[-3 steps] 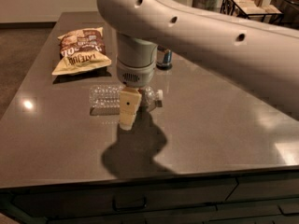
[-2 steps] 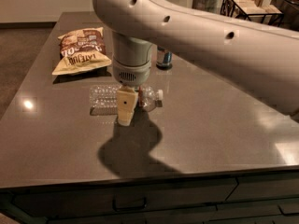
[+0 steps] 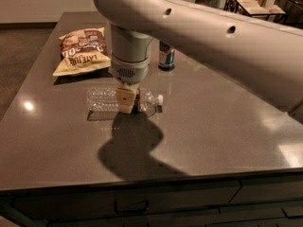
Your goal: Pick water bottle
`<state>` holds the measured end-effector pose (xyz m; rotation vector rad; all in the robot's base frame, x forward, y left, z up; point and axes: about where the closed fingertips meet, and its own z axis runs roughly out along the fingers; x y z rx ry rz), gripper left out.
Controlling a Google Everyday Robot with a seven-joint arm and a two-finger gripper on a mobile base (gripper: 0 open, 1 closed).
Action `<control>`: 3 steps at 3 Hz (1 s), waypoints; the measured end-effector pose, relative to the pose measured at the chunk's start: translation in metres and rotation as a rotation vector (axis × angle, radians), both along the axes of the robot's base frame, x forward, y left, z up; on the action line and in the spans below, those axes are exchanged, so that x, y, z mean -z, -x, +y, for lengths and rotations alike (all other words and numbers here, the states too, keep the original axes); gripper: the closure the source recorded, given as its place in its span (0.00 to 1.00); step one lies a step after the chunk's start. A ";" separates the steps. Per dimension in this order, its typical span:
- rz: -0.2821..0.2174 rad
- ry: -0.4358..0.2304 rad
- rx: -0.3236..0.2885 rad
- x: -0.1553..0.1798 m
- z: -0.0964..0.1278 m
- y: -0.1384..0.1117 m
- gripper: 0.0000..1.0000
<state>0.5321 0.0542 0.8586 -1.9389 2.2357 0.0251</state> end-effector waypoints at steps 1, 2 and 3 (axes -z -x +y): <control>0.007 -0.039 -0.022 -0.017 0.000 0.001 0.83; 0.006 -0.083 -0.067 -0.051 -0.002 0.007 1.00; -0.024 -0.108 -0.140 -0.095 -0.001 0.014 1.00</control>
Offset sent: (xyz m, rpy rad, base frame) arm -0.0164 -0.0066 0.0952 0.1325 0.0118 0.1260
